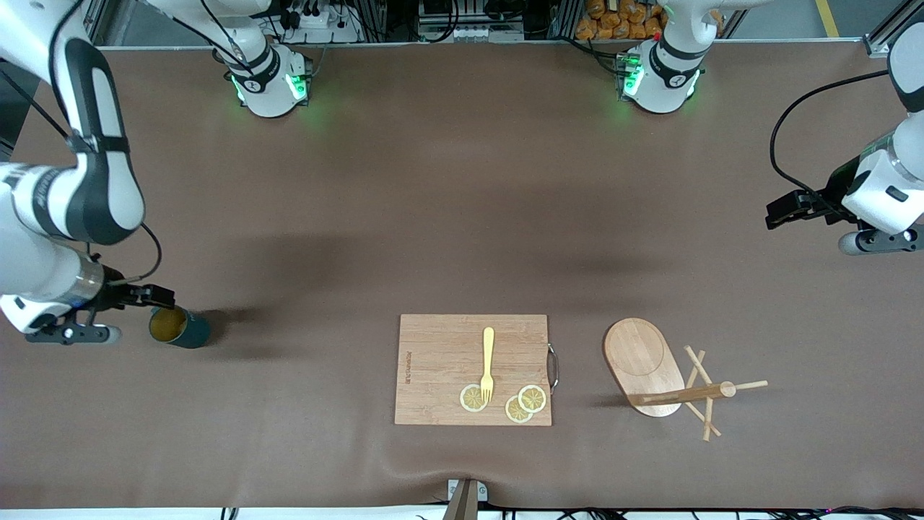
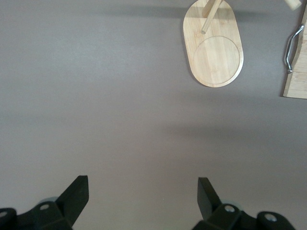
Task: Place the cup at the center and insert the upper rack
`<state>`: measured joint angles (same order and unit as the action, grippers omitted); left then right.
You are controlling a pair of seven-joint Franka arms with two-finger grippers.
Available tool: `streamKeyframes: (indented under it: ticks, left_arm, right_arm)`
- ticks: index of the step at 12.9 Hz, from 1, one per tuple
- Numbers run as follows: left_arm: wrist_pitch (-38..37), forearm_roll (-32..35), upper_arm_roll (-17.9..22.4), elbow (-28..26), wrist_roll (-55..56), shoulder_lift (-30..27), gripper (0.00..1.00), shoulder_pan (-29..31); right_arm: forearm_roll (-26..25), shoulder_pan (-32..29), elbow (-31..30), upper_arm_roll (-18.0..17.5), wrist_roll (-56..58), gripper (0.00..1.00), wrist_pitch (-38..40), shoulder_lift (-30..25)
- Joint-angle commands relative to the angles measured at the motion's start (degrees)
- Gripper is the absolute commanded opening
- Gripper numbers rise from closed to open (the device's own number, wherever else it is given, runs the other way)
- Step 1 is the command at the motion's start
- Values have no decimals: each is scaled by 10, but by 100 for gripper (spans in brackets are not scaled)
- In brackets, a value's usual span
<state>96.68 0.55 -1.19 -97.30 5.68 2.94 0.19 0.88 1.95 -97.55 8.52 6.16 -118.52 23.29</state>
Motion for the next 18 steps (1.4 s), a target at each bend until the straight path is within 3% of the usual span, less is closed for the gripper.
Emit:
streamKeyframes:
  ticks: [1,6,12,15,18]
  left_arm:
    - [4,9,-3,5,1,0,100,2]
    - [29,12,-3,5,-1,1,100,-1]
    - [29,4,-4,5,-1,8,100,-1]
    - [29,2,-4,4,-1,8,100,1]
    - [26,2,-3,4,-2,8,100,4]
  right_arm:
    - [9,-1,9,-1,6,100,-27,32]
    - [9,2,9,-2,7,100,-106,87]
    - [12,7,9,-3,6,100,-109,107]
    - [13,7,9,-3,7,73,-104,112]
    - [13,8,8,-3,36,34,-102,112]
